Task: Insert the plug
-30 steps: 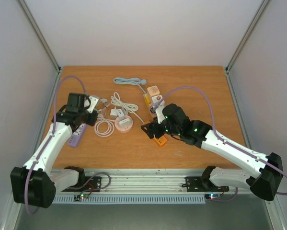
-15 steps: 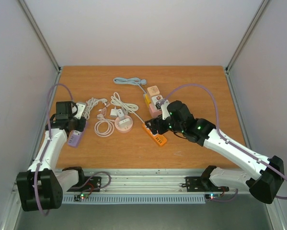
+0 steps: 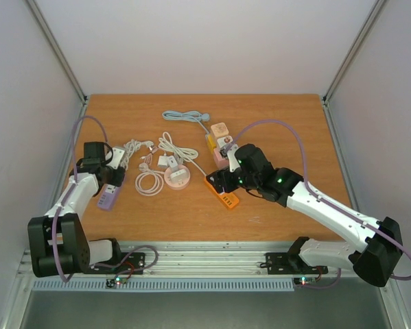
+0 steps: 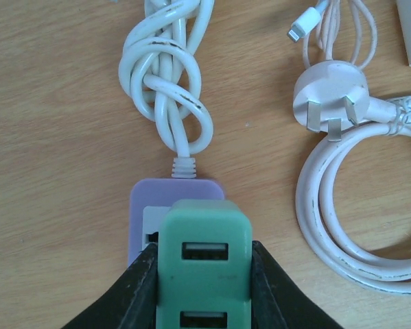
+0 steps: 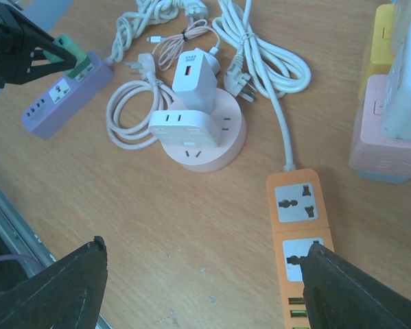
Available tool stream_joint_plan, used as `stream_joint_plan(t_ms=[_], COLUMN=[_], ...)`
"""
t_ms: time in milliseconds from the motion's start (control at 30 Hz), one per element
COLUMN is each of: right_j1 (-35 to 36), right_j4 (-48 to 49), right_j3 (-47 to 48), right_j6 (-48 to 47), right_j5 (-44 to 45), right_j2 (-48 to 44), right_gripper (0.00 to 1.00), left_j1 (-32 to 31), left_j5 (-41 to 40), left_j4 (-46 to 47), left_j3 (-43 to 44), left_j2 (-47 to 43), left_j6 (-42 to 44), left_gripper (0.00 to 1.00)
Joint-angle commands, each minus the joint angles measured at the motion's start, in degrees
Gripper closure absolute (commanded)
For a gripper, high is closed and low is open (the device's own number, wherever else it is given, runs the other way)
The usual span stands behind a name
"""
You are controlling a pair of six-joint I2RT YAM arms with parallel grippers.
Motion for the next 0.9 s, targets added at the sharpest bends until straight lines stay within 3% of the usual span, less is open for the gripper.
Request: stream_joint_plan(t_ms=[0, 500, 867], right_j1=[-0.39, -0.48, -0.41], right_j4=[-0.59, -1.21, -0.91], right_j3=[1.75, 2.49, 2.13], right_j6=[0.47, 0.38, -0.05], right_j5=[0.35, 0.31, -0.2], right_j2=[0.48, 1.49, 1.38], right_gripper=[0.22, 0.22, 0.22], left_j1=[0.31, 0.3, 0.27], left_j5=[-0.26, -3.83, -0.14], left_j4=[1.66, -0.01, 1.24], left_j3=[1.14, 1.68, 1.97], left_j2=[1.05, 2.12, 3.5], left_j6=[1.98, 2.87, -0.37], left_gripper=[1.0, 1.0, 1.0])
